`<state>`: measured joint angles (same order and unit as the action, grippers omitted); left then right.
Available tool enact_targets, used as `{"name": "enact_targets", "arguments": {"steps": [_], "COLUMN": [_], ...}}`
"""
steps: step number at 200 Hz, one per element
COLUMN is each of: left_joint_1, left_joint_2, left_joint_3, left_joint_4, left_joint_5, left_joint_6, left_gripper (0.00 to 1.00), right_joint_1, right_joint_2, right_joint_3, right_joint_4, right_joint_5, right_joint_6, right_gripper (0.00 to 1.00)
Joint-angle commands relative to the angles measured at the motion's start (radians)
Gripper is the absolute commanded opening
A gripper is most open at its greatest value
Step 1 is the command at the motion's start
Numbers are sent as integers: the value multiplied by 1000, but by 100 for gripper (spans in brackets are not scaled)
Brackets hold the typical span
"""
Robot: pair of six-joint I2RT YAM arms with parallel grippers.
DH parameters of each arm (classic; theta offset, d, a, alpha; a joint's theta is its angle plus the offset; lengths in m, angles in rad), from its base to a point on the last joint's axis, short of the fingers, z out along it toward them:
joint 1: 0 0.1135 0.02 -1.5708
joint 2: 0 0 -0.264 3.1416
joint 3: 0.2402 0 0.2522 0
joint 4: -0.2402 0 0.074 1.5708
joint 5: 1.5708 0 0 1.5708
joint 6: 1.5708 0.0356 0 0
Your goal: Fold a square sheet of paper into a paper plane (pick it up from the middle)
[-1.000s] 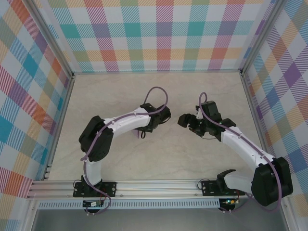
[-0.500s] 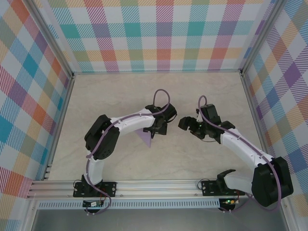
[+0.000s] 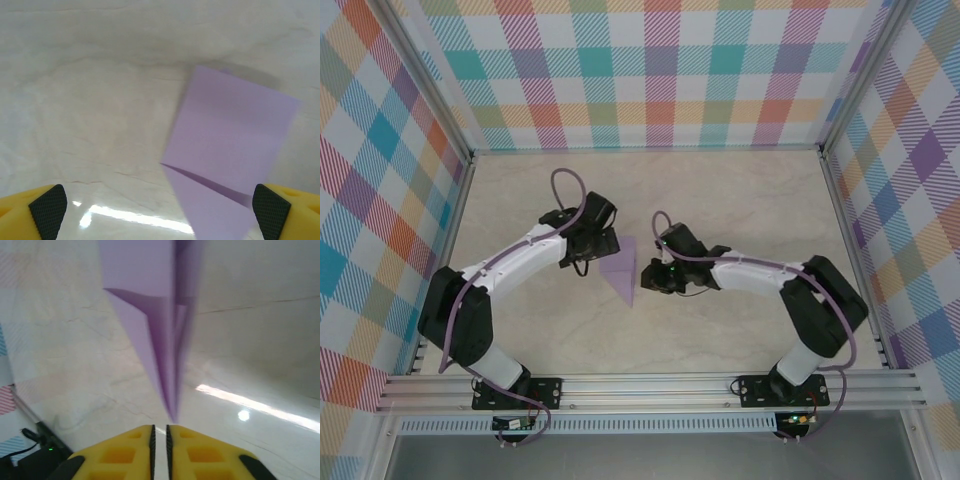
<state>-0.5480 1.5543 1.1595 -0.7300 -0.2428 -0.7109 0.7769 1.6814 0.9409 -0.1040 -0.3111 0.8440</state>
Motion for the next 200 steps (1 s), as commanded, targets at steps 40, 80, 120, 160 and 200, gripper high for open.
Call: {"name": "enact_targets", "arguments": {"steps": [40, 80, 120, 160, 200], "left_joint_1": [77, 83, 83, 83, 84], "left_joint_2": [-86, -70, -66, -84, -105], "left_joint_3": [-123, -132, -129, -143, -194], "left_joint_4": [49, 70, 70, 81, 158], "left_joint_5": [89, 121, 133, 169, 274], "left_joint_6": [-39, -34, -11, 11, 11], "left_gripper": [99, 99, 99, 99, 99], "right_joint_1": [42, 39, 1, -52, -73], "right_joint_2": [224, 265, 274, 178, 11], "right_joint_3": [173, 206, 153, 66, 30], "right_joint_4": [31, -93, -177, -277, -322], "right_joint_5": [-103, -61, -101, -112, -111], "right_joint_6": [19, -122, -306, -548, -663], "right_gripper": [7, 6, 6, 7, 10]}}
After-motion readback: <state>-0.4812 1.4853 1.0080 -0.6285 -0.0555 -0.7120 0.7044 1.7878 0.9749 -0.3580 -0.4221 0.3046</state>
